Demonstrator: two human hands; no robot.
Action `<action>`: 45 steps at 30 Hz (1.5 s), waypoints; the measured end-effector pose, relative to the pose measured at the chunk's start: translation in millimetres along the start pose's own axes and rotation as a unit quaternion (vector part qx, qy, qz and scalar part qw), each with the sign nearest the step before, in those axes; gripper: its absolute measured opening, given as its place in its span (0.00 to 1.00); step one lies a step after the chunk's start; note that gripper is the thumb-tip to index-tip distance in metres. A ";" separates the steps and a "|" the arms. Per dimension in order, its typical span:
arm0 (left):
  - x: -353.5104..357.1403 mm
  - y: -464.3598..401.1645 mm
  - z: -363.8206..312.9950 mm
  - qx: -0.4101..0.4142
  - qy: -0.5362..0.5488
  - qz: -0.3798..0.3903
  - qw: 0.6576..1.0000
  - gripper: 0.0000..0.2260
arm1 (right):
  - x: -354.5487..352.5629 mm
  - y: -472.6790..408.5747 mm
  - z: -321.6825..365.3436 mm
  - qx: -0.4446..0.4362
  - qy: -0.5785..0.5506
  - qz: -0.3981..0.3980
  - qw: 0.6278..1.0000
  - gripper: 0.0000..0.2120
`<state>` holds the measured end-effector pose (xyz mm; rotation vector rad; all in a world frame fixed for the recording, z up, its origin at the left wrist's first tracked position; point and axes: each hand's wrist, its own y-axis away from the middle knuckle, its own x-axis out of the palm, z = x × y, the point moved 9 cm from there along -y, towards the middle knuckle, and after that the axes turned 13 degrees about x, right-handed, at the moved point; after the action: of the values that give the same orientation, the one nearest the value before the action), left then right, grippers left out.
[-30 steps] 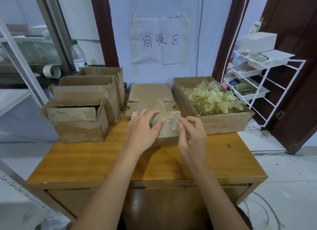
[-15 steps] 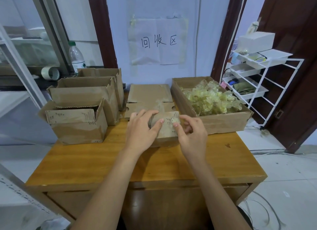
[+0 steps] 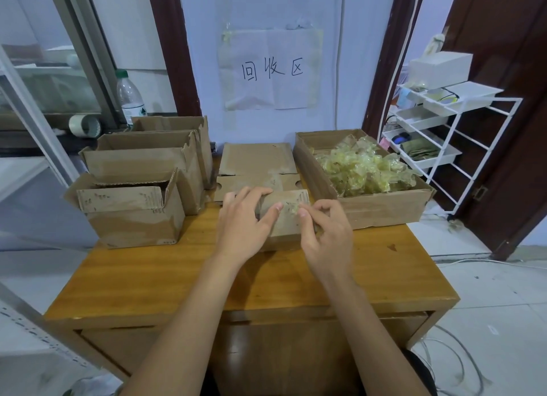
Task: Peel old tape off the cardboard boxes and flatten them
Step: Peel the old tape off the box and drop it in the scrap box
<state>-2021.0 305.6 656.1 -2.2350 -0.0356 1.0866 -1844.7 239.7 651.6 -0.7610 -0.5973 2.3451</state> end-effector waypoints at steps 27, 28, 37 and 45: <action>-2.4 1.1 -1.8 0.000 -0.003 -0.001 1.000 0.19 | 3.3 -17.6 -27.4 0.186 -0.173 0.126 0.959 0.05; -2.4 1.3 -2.1 0.001 -0.005 -0.001 1.000 0.19 | 2.6 -17.2 -29.7 0.199 -0.201 0.129 0.950 0.05; -4.1 2.5 -4.3 0.000 -0.004 0.003 1.000 0.18 | 12.2 -7.8 -43.5 0.341 -0.393 0.178 0.835 0.05; -2.7 0.9 -1.6 0.000 -0.008 0.003 1.000 0.18 | 3.8 -16.3 -52.0 0.338 -0.385 0.156 0.844 0.09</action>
<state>-2021.8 303.2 658.2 -2.2287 -0.0357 1.1079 -1807.5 265.7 621.2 0.4763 0.1134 2.8509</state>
